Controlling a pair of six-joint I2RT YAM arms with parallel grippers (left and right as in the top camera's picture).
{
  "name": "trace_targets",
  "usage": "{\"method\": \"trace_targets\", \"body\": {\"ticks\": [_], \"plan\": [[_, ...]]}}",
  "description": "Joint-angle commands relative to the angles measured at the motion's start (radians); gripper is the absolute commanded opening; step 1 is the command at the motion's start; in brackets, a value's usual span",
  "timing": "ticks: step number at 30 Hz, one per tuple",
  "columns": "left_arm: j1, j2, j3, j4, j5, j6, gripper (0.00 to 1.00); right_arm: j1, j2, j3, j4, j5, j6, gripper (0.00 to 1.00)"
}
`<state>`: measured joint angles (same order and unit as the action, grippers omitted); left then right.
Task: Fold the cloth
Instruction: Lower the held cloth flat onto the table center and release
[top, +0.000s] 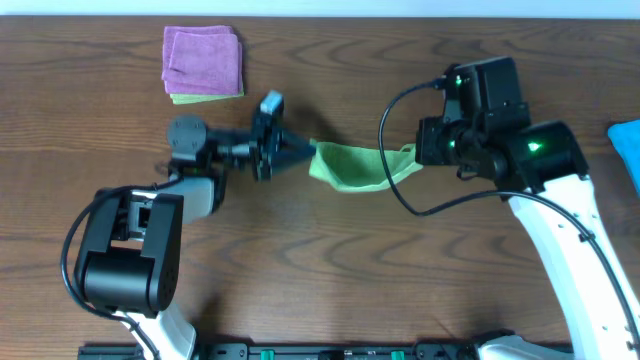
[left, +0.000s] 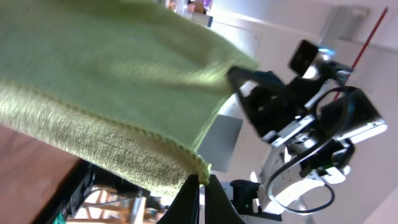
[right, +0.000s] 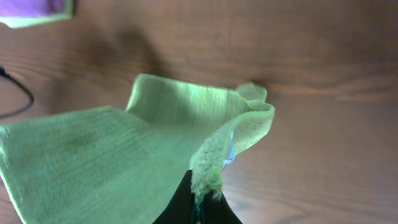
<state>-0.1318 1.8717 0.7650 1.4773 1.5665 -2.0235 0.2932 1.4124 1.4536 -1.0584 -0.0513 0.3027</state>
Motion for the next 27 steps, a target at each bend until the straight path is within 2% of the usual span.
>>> {"method": "trace_targets", "body": {"ticks": [1,9,18,24,25,27], "plan": [[0.0,-0.027,-0.111,0.048,0.014,-0.06,0.06,0.01,-0.029,-0.089,-0.011,0.024,0.008,0.02],[-0.014,-0.051,-0.262,0.109,0.014,-0.06,0.06,0.011,-0.16,-0.32,-0.016,0.014,0.079,0.02],[-0.129,-0.124,-0.464,0.109,0.014,-0.06,0.06,0.087,-0.389,-0.517,-0.094,-0.014,0.248,0.01],[-0.138,-0.158,-0.542,0.109,0.014,-0.059,0.06,0.131,-0.413,-0.62,-0.09,-0.035,0.312,0.03],[-0.138,-0.159,-0.549,0.109,0.014,-0.059,0.06,0.134,-0.413,-0.632,-0.083,-0.034,0.311,0.17],[-0.138,-0.159,-0.56,0.109,0.014,-0.059,0.06,0.134,-0.413,-0.645,-0.068,-0.022,0.311,0.69]]}}
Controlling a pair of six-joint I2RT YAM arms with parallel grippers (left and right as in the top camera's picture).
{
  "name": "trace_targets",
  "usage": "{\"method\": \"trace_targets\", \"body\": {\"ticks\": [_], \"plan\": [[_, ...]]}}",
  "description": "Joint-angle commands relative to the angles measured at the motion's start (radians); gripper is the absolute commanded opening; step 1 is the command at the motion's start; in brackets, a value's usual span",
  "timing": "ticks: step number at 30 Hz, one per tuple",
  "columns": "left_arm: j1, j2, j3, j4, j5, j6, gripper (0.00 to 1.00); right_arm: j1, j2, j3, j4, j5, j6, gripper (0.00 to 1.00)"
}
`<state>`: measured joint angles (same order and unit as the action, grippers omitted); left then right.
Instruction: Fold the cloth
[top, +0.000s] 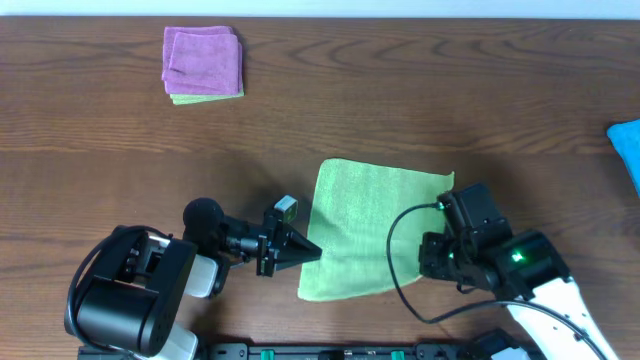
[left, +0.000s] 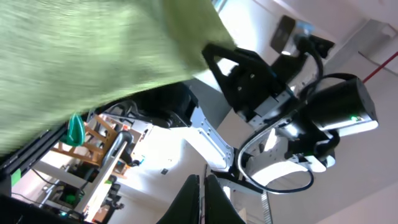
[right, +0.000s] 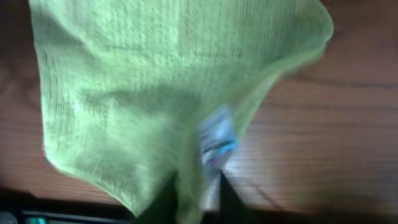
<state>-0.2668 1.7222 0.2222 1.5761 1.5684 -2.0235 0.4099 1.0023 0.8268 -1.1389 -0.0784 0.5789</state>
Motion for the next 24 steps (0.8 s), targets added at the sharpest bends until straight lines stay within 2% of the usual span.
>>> {"method": "trace_targets", "body": {"ticks": [1,3,4,6,7,8,10,11,12,13,15,16,18,21,24], "plan": [[-0.003,-0.01,-0.019,0.01,0.012,-0.058,0.06,0.017,-0.003,-0.018,0.018,0.022,0.035,0.78],[-0.002,-0.01,-0.018,0.01,0.012,-0.056,0.06,0.017,-0.003,-0.018,0.033,0.033,0.034,0.86],[-0.002,-0.01,-0.018,0.01,0.011,-0.056,0.06,0.017,-0.003,-0.018,0.039,0.034,0.034,0.95],[-0.002,-0.01,-0.018,0.01,0.011,-0.051,0.06,0.017,-0.003,-0.018,0.048,0.035,0.034,0.98],[-0.002,-0.01,-0.018,0.01,0.008,-0.048,0.06,0.017,-0.003,-0.018,0.055,0.041,0.034,0.97],[-0.002,-0.01,-0.018,0.01,0.001,-0.048,0.06,0.017,-0.003,-0.018,0.063,0.052,0.034,0.91],[-0.003,-0.01,-0.016,-0.003,-0.036,-0.019,0.07,0.016,-0.003,-0.021,0.09,0.099,0.034,0.65],[-0.003,-0.01,-0.015,-0.025,-0.058,0.01,0.08,0.016,-0.002,-0.027,0.113,0.125,0.034,0.57],[-0.005,-0.01,-0.011,-0.072,-0.074,0.044,0.08,0.016,0.0,-0.036,0.147,0.14,0.029,0.47],[-0.009,-0.01,-0.005,-0.12,-0.085,0.08,0.08,0.016,0.005,-0.046,0.188,0.142,0.012,0.42],[-0.034,-0.01,0.024,-0.243,-0.115,0.17,0.07,0.014,0.034,-0.08,0.303,0.142,-0.013,0.13],[-0.052,-0.01,0.041,-0.284,-0.127,0.196,0.07,0.011,0.053,-0.093,0.341,0.142,-0.02,0.06],[-0.099,-0.01,0.092,-0.352,-0.149,0.238,0.07,0.003,0.11,-0.113,0.399,0.127,-0.032,0.02],[-0.153,-0.009,0.197,-0.444,-0.178,0.296,0.09,-0.01,0.216,-0.116,0.465,0.117,-0.064,0.01],[-0.166,0.002,0.32,-0.605,-0.181,0.401,0.09,-0.033,0.315,-0.116,0.53,0.097,-0.087,0.01]]}}
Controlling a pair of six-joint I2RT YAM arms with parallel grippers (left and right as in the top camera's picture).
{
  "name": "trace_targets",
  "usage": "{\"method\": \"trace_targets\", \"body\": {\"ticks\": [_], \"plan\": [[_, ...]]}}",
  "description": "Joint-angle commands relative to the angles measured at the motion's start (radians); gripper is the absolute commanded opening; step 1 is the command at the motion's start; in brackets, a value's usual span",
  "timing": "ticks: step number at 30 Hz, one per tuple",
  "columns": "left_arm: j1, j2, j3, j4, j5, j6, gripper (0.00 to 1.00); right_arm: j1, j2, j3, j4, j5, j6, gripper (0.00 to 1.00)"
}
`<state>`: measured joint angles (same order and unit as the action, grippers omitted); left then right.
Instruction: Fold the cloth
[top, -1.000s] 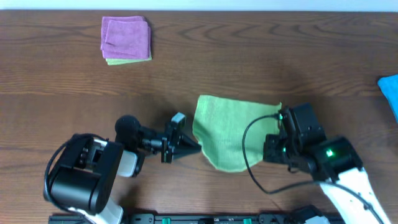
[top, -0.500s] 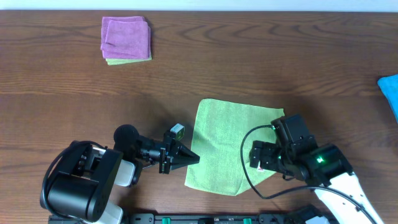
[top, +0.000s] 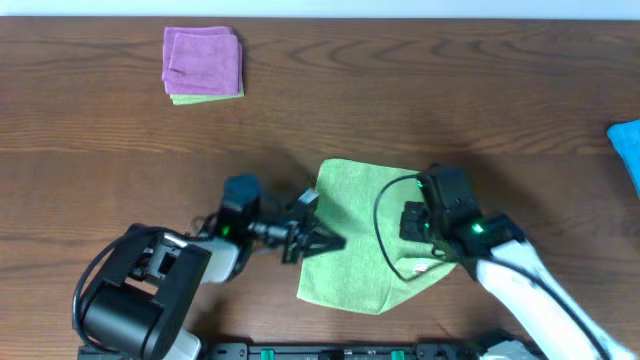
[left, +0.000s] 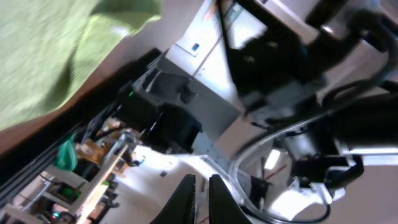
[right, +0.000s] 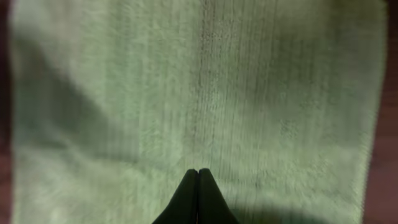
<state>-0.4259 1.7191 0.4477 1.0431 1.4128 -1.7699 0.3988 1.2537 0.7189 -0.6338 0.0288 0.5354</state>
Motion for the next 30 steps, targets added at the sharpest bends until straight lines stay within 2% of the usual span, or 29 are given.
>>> {"method": "trace_targets", "body": {"ticks": [1,4,6,10,15,20,24,26,30], "plan": [[-0.006,0.014,0.129,-0.127,-0.027,0.194,0.09,-0.033,0.089,-0.008,0.039,-0.014,-0.044,0.01],[-0.005,0.063,0.238,-0.316,-0.035,0.351,0.11,-0.094,0.158,-0.008,0.087,-0.053,-0.083,0.01],[-0.005,0.116,0.298,-0.389,-0.038,0.422,0.1,-0.139,0.183,-0.008,0.117,-0.082,-0.106,0.01],[-0.005,0.225,0.367,-0.407,-0.082,0.492,0.08,-0.208,0.202,-0.008,0.142,-0.091,-0.134,0.01],[0.016,0.313,0.385,-0.421,-0.198,0.678,0.07,-0.254,0.206,-0.008,0.152,-0.101,-0.169,0.01],[0.027,0.306,0.388,-0.575,-0.334,0.895,0.06,-0.271,0.215,-0.008,0.157,-0.107,-0.171,0.01],[0.026,0.272,0.423,-0.794,-0.406,1.048,0.06,-0.27,0.228,-0.008,0.166,-0.117,-0.178,0.01],[0.026,0.231,0.474,-0.953,-0.464,1.146,0.07,-0.27,0.239,-0.008,0.166,-0.122,-0.178,0.01],[0.013,0.13,0.637,-1.394,-0.769,1.371,0.06,-0.27,0.269,-0.008,0.171,-0.144,-0.185,0.01]]}}
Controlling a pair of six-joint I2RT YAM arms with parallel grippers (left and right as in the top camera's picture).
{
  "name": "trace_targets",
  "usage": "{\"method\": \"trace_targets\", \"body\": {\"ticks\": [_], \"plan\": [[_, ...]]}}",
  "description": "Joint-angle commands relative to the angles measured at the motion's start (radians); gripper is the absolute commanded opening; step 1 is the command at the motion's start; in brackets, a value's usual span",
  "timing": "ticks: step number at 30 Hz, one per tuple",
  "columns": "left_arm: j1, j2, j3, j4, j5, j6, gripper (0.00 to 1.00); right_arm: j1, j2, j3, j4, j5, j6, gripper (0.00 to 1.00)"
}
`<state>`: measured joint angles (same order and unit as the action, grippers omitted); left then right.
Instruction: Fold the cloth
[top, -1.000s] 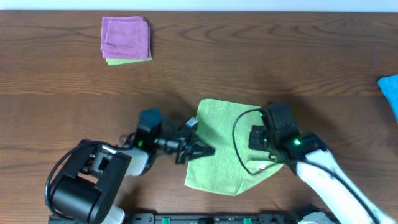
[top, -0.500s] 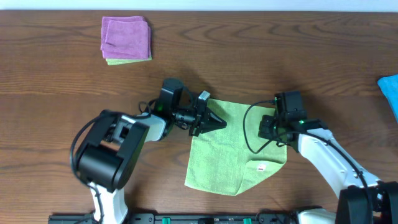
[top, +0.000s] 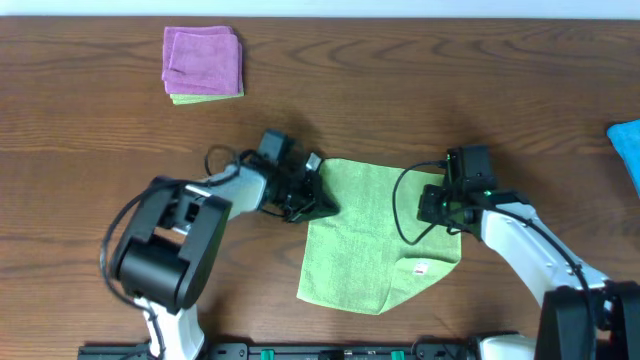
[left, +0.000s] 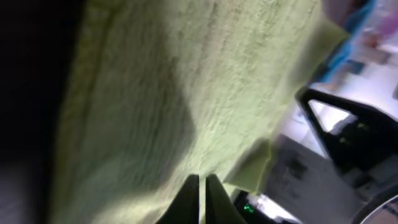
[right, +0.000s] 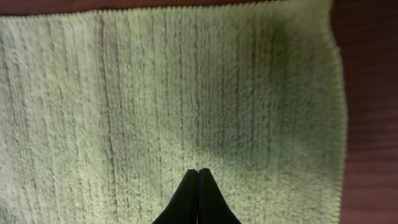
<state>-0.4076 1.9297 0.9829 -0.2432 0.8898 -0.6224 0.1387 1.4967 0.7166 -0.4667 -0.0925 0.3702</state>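
The green cloth (top: 365, 250) lies spread flat on the wooden table (top: 400, 90). Its near right corner is turned over, showing a white tag (top: 420, 268). My left gripper (top: 322, 208) is shut, low at the cloth's left edge near the far corner. In the left wrist view (left: 200, 182) the cloth (left: 186, 74) fills the frame behind the fingers, which hold nothing. My right gripper (top: 430, 207) is shut over the right side of the cloth. In the right wrist view (right: 198, 175) its tips point down at the flat cloth (right: 186, 93).
A folded purple cloth (top: 203, 62) on a green one sits at the far left. A blue cloth (top: 628, 145) shows at the right edge. The table's front edge with a black rail (top: 330, 350) runs just beyond the cloth's near edge.
Both grippers, shut then as now, have moved away from the front edge to the cloth's far half. The left one now faces the cloth. The cloth lies as before.
First both grippers held the cloth up, stretched between them, over the table's middle. Then it lay spread nearer the front with the grippers at its near corners. Then they had let go, the right one over the cloth. Now both sit by its far half.
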Motion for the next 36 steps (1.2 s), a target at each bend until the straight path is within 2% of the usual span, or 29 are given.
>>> {"method": "trace_targets", "body": {"ticks": [1,3,6,13,17,25,36], "plan": [[-0.013,-0.098,0.142,-0.196,-0.319,0.263,0.06,-0.01,0.032,-0.006,0.004,-0.027,-0.02,0.01],[-0.022,-0.113,0.199,-0.291,-0.386,0.318,0.06,-0.009,0.043,-0.006,0.009,-0.029,-0.026,0.01],[-0.037,-0.112,0.215,-0.287,-0.403,0.324,0.06,-0.009,0.044,-0.006,0.032,-0.031,-0.054,0.01],[-0.144,-0.105,0.216,-0.291,-0.635,0.36,0.09,-0.009,0.071,-0.006,0.103,-0.056,-0.084,0.02],[-0.151,-0.087,0.237,-0.25,-0.645,0.361,0.11,-0.014,0.101,0.001,0.151,-0.045,-0.09,0.02],[-0.156,0.036,0.371,-0.287,-0.69,0.391,0.1,-0.019,0.138,0.03,0.186,0.036,-0.11,0.01],[-0.156,0.119,0.415,-0.297,-0.708,0.395,0.09,-0.035,0.138,0.03,0.243,-0.001,-0.121,0.02]]}}
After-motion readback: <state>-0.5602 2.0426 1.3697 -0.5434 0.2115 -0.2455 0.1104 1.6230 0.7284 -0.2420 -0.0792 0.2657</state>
